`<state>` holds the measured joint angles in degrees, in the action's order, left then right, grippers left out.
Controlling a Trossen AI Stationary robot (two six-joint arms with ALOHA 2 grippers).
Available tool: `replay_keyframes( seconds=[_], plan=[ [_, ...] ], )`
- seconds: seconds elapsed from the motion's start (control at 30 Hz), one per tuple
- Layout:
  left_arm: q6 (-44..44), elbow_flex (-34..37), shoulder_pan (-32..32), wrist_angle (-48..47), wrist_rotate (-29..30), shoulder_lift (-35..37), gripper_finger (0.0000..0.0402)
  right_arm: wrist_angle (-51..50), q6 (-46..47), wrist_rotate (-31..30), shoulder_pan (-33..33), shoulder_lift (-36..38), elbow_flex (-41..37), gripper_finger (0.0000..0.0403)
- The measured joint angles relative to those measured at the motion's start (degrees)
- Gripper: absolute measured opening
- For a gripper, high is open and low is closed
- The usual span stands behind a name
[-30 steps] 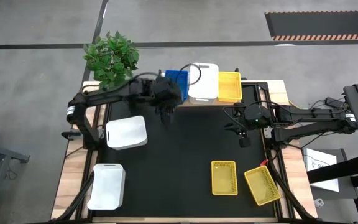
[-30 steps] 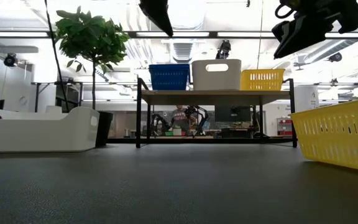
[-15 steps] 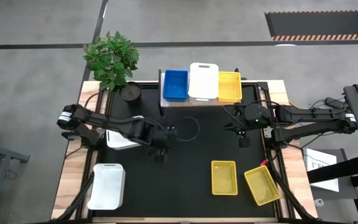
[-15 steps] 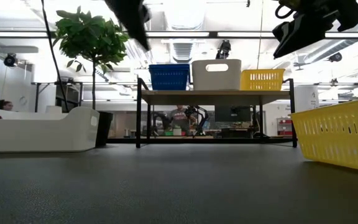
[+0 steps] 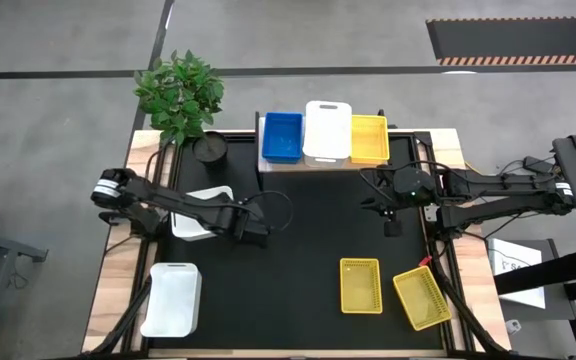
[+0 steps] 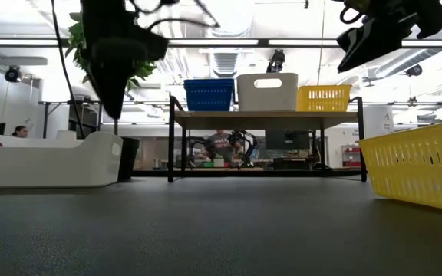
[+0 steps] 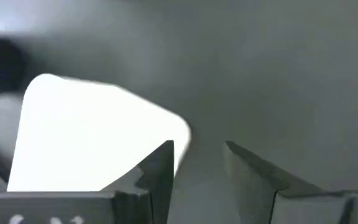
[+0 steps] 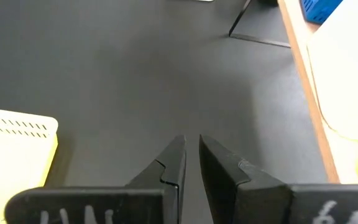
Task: Stack baskets on shelf by color
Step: Stack the top white bin on the other white bin on the shelf
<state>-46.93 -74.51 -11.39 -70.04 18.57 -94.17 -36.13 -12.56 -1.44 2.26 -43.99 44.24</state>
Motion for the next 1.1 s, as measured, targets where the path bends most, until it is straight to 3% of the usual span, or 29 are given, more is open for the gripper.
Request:
replay_keyframes(
  seconds=[0.2,0.73,0.97,1.1],
  plan=[
    [-7.03,3.26,2.66,0.15,3.03,-0.01,0.0122,-0.01,-0.01,0.01,0.00,0.00,-0.18,0.0038],
    [-5.08,7.88,3.93,7.47,4.02,-0.16,0.0122,2.50,2.64,0.63,0.00,0.00,-1.48,0.0038],
    [-4.87,5.11,3.40,6.92,-1.41,-0.03,0.0122,3.32,6.02,1.89,-0.02,0.00,-3.73,0.0038],
    [-8.03,3.63,1.96,0.34,-1.75,0.15,0.0122,4.55,7.29,1.89,-0.02,0.00,-3.85,0.0038]
  ],
)
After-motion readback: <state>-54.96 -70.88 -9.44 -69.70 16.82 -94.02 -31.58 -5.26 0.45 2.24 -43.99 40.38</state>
